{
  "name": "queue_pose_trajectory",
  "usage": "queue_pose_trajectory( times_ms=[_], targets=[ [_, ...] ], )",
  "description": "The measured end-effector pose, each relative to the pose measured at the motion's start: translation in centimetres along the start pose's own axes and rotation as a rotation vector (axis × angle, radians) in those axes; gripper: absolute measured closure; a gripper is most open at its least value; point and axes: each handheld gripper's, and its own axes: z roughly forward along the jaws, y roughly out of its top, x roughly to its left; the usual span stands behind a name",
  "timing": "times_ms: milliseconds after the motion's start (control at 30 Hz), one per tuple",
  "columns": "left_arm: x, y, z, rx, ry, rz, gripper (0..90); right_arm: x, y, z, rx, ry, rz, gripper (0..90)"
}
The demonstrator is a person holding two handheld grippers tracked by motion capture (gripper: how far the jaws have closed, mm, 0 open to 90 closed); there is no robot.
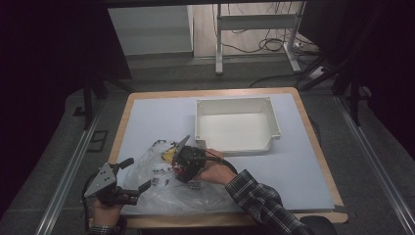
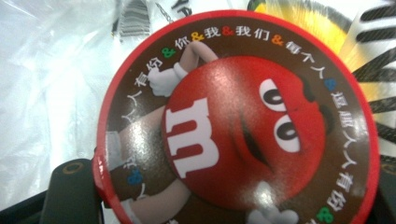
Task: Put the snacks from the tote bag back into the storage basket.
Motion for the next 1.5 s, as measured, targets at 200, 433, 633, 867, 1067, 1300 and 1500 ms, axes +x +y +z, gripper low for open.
queue_pose_trajectory(
  times_ms=[200,433,633,867,1067,1300,1500],
  targets=[
    [-0.1,0.0,0.0,0.002,0.003,0.004,2.8,0.1,0.2,-0.9,-0.01,0.005,-0.012,25.6],
    [-0.2,0.1,0.1,0.008,0.005,0.011,2.8,-0.2,0.3,-1.9,-0.012,0.01,-0.019,25.6],
    [-0.2,0.1,0.1,0.01,0.007,0.013,2.7,-0.4,0.3,-2.6,-0.014,0.012,-0.036,25.6],
    [-0.2,0.1,0.1,0.012,0.007,0.014,2.8,-0.6,0.2,-3.6,-0.016,0.004,-0.054,25.6],
    [-0.2,0.1,0.1,0.013,0.007,0.015,2.7,-0.8,0.0,-4.4,-0.025,0.001,-0.065,25.6],
    [-0.2,0.1,0.1,0.014,0.008,0.015,2.7,-1.2,-0.2,-5.6,-0.028,-0.011,-0.068,25.6],
    [-0.2,0.1,0.1,0.014,0.008,0.016,2.7,-1.5,-0.4,-6.1,-0.032,-0.013,-0.066,25.6]
  ],
)
